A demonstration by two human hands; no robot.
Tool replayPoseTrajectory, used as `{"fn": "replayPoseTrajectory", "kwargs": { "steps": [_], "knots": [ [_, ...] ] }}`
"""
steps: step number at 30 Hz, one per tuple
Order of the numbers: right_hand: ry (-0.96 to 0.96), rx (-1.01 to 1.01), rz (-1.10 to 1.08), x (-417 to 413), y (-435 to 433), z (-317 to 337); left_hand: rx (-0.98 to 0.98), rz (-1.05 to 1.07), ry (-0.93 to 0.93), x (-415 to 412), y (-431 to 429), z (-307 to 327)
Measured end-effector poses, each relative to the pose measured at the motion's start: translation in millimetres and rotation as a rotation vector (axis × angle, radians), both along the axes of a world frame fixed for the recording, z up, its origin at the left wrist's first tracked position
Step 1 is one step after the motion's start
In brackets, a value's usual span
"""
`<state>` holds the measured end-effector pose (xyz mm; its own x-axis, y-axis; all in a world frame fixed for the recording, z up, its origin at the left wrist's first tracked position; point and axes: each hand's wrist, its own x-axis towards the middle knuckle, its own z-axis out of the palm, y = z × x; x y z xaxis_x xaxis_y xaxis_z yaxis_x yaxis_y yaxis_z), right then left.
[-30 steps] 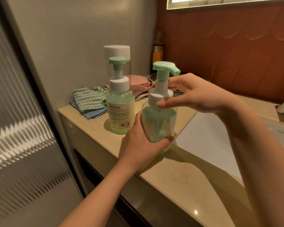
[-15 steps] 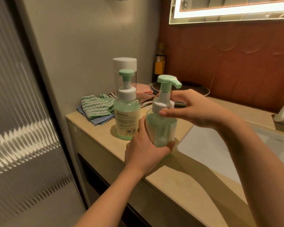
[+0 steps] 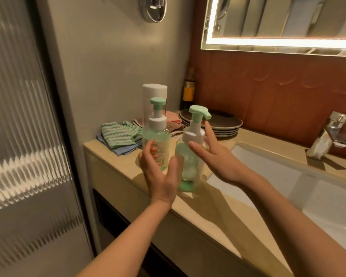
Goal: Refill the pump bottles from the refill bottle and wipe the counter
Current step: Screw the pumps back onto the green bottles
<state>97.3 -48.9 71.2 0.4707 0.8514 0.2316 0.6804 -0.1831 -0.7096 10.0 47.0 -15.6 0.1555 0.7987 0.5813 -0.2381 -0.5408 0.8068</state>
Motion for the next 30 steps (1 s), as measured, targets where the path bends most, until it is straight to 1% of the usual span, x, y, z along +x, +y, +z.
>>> {"fn": "replayPoseTrajectory", "kwargs": {
  "steps": [1,2,3,5,8,10,12,15,24,26,30],
  "knots": [
    [0.033,0.004,-0.028,-1,-1,-7,-0.041,0.055,-0.004,-1,4,0],
    [0.052,0.004,-0.049,-3,-1,-15,-0.078,0.108,0.029,-3,11,-1],
    [0.05,0.008,-0.062,-5,-1,-22,-0.104,0.146,0.102,-4,20,-3],
    [0.009,0.033,-0.087,-7,0,-37,-0.114,0.156,0.309,-7,40,-8],
    [-0.03,0.081,-0.178,-9,8,-55,-0.015,0.122,0.565,-11,62,-10],
    [-0.058,0.084,-0.242,-8,17,-63,0.077,0.147,0.75,-9,72,-13],
    [-0.065,0.069,-0.293,-7,27,-66,0.14,0.182,0.869,-7,77,-16],
    [-0.073,0.064,-0.355,-3,42,-70,0.174,0.211,0.924,-5,83,-17],
    [-0.073,0.018,-0.442,7,70,-74,0.178,0.228,1.013,-3,87,-18],
    [-0.065,-0.001,-0.442,6,70,-73,0.183,0.216,1.008,-4,88,-18],
    [-0.032,-0.085,-0.372,0,60,-70,0.184,0.174,0.989,-9,85,-16]
  ]
}}
